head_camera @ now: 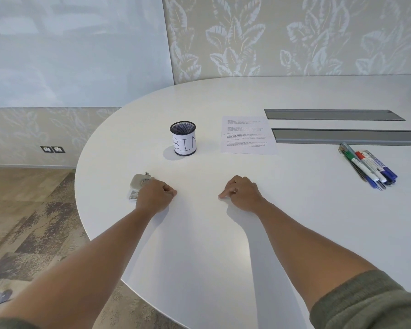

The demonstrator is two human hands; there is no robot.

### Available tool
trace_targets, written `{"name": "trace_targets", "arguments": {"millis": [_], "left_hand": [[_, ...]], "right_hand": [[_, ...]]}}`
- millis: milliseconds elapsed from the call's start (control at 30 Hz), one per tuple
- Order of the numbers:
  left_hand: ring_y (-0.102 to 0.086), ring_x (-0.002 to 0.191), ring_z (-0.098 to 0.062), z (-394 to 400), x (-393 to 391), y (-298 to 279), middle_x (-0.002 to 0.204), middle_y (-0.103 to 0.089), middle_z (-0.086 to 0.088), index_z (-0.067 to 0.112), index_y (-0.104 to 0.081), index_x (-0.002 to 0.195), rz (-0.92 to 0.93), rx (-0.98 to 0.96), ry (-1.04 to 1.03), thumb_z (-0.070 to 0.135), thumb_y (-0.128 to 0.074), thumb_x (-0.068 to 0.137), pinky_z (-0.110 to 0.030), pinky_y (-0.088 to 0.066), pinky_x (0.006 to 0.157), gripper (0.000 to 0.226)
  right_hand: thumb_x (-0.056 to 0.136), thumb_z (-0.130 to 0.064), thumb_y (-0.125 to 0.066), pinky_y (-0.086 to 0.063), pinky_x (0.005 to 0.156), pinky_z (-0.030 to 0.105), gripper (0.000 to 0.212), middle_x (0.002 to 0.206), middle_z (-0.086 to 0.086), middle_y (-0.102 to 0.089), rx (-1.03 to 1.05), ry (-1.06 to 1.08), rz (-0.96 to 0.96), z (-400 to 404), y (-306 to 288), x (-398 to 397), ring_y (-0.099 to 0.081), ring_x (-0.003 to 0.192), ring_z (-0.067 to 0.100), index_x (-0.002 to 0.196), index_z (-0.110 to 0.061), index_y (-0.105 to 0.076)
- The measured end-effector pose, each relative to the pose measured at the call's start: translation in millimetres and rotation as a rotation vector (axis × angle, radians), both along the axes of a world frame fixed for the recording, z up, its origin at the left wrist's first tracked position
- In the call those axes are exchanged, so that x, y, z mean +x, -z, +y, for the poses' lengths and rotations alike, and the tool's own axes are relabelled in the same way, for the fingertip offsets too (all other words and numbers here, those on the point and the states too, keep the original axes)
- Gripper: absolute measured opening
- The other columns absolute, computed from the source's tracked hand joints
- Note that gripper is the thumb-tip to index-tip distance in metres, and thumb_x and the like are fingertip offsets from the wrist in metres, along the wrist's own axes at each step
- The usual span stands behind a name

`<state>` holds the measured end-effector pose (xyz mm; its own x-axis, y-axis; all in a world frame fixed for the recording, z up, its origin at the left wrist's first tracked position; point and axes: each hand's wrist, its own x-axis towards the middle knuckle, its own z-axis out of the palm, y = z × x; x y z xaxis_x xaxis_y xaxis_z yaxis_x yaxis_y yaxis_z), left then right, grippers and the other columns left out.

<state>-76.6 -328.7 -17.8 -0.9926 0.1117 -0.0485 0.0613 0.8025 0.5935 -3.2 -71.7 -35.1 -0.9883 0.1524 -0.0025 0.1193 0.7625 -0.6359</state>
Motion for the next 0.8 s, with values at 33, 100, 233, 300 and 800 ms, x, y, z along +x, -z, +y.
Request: {"name": "trace_targets", "arguments": {"millis": [33,100,233,300,800], "left_hand": [[-0.062,0.070,-0.015,2.4,0.9,-0.1,0.062,-0.063,0.011,0.024,-0.064,0.062,-0.013,0.008,0.020,0.029,-0.071,0.085,-0.025,-0.045,0.063,0.025],[-0.062,0.067,-0.012,7.8,3.2,0.8,0.062,-0.064,0.012,0.023,-0.067,0.067,-0.034,0.028,0.063,0.030,-0.071,0.084,-0.024,-0.044,0.061,0.019],[-0.062,0.066,-0.007,13.4,6.9,4.5,0.068,-0.070,0.008,0.023,-0.072,0.076,-0.053,0.070,0.142,0.034,-0.070,0.084,-0.021,-0.042,0.058,0.014],[-0.062,0.060,-0.009,12.1,6.0,8.0,0.064,-0.069,0.005,0.022,-0.072,0.077,-0.067,0.143,0.139,0.032,-0.069,0.086,-0.022,-0.046,0.060,0.014],[-0.055,0.042,-0.002,8.7,-2.6,21.5,0.074,-0.063,0.001,0.016,-0.067,0.085,-0.082,0.526,-0.061,0.015,-0.058,0.096,-0.024,-0.054,0.053,0.015]], "right_hand": [[0.082,-0.006,-0.053,-0.036,0.103,0.033,0.041,0.097,-0.016,-0.061,-0.041,-0.002,-0.018,1.6,-1.8,0.4,-0.054,0.098,0.004,0.071,-0.037,-0.077],[0.081,-0.005,-0.059,-0.040,0.105,0.036,0.039,0.094,-0.018,-0.061,-0.095,-0.021,-0.053,4.5,-4.7,1.7,-0.056,0.095,0.001,0.066,-0.037,-0.077],[0.086,-0.018,-0.066,-0.039,0.105,0.033,0.019,0.102,-0.018,-0.060,-0.110,-0.055,-0.090,6.6,-9.7,3.8,-0.055,0.103,0.005,0.086,-0.032,-0.079],[0.087,-0.022,-0.064,-0.039,0.100,0.027,0.019,0.108,-0.018,-0.059,-0.143,-0.054,-0.132,8.8,-13.2,5.0,-0.052,0.101,0.004,0.092,-0.034,-0.078],[0.073,-0.037,-0.079,-0.036,0.103,0.031,0.013,0.090,-0.016,-0.056,-0.148,-0.016,-0.096,2.1,-14.7,6.0,-0.051,0.089,0.000,0.086,-0.036,-0.079]]}}
